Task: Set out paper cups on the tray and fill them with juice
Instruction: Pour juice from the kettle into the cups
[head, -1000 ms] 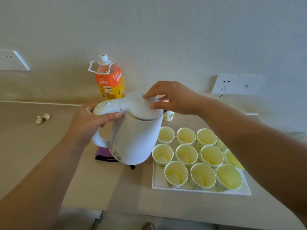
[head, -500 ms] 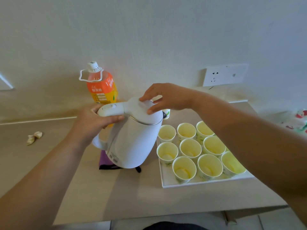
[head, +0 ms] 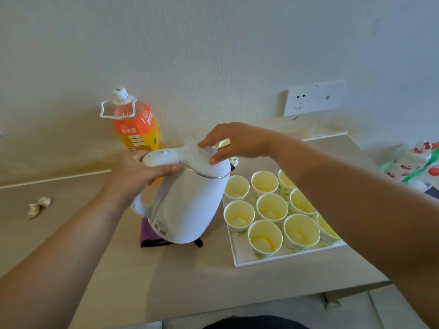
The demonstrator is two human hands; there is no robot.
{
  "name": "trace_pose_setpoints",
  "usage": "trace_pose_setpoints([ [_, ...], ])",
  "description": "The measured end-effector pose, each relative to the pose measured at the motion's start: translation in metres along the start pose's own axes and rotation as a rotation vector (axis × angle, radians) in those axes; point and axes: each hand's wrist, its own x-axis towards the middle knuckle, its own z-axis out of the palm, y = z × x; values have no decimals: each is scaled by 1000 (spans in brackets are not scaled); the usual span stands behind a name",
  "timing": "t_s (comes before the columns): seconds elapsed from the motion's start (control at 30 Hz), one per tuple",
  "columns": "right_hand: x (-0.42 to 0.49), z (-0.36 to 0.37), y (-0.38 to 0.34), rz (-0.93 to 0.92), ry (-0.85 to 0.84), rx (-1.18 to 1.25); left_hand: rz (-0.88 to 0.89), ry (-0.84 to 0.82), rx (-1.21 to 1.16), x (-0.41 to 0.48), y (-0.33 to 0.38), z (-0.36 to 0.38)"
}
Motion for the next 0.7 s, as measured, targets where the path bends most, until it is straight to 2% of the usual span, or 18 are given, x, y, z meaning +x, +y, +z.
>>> trace_pose_setpoints([
  [0.7,3,6,18,30,-23,74,-12,-14,118,3,4,8],
])
